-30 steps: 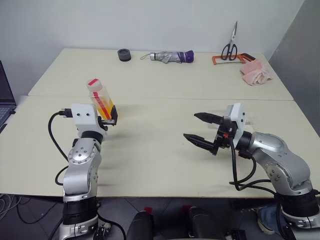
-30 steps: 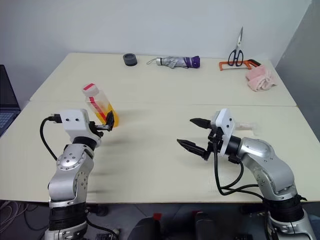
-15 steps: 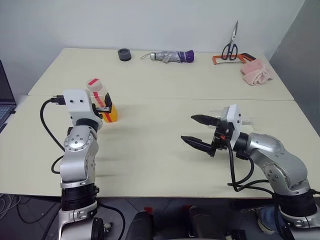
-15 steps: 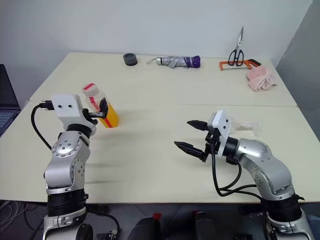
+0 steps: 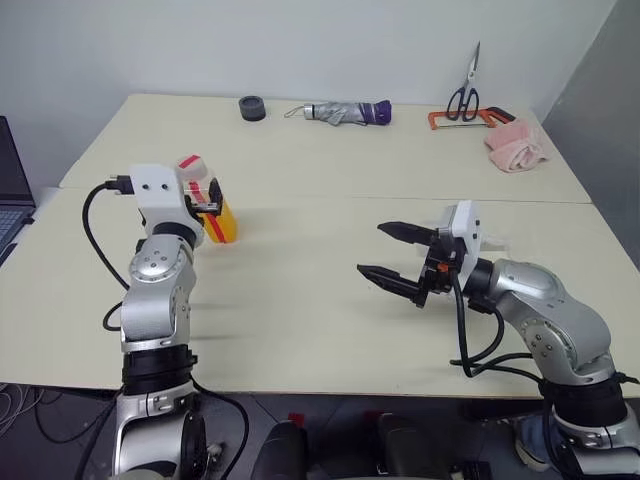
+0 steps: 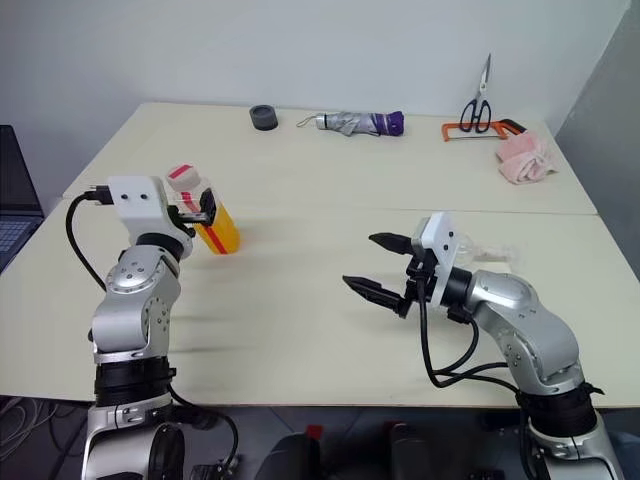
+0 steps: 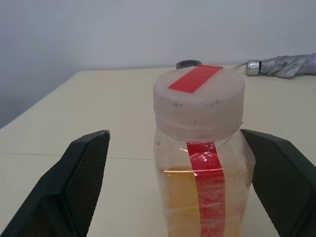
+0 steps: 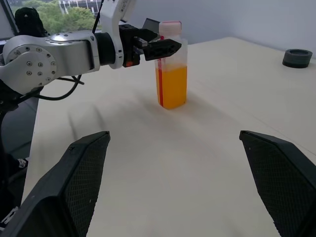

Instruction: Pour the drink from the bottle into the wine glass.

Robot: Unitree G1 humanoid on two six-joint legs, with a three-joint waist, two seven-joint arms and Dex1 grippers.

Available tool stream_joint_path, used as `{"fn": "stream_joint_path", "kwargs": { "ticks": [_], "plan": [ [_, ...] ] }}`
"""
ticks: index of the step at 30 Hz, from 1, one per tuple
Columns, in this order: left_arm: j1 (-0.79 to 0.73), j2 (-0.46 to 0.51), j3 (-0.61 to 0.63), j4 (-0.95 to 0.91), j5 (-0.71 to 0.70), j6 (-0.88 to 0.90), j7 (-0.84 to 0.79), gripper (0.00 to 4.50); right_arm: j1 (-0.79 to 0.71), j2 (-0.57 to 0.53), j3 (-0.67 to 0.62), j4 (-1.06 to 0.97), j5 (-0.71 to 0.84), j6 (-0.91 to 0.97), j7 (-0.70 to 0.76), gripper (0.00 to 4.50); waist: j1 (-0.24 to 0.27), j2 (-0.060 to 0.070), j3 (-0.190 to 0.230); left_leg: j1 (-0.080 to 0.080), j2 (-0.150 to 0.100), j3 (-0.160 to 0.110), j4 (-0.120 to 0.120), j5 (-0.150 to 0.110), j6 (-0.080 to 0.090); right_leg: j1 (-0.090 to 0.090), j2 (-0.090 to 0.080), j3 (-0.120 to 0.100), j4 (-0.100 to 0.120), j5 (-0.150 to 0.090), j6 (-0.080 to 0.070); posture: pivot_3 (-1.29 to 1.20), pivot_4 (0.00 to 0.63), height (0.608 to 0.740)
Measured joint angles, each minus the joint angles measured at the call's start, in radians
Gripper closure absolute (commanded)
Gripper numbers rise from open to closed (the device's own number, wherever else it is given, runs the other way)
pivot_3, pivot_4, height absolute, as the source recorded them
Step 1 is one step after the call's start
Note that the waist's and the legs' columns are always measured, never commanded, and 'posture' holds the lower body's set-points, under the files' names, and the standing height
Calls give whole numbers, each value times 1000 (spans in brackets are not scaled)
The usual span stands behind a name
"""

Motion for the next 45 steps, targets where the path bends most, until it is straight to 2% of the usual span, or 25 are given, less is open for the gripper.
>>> {"fn": "stream_joint_path", "kwargs": {
  "ticks": [27,30,36,38,45],
  "plan": [
    [-51,1,-27,169,9,-90,-45,46,-11,13,0,0,-4,9,-10,0,0,0,0,0,0,-1,0,0,0,0,-1,-1,0,0,0,0,150,740],
    [-52,1,-28,188,9,-103,-48,680,-14,14,0,1,-4,9,-11,0,0,0,0,0,0,-1,0,0,0,0,-1,-1,0,0,0,0,150,740],
    [-53,-1,-36,191,8,-109,-52,2503,-22,20,1,1,-4,9,-15,0,0,0,0,0,0,-2,0,0,0,0,-1,-1,0,0,0,0,150,740],
    [-53,-1,-37,191,8,-110,-52,2632,-22,20,0,1,-4,9,-15,0,0,0,0,0,0,-2,0,0,0,0,-1,-1,0,0,0,0,150,740],
    [-44,-4,-43,187,15,-130,-51,2634,-23,20,1,10,-12,6,-14,0,0,0,0,0,0,-2,0,0,0,0,-1,-1,0,0,0,0,150,740]
  ]
}}
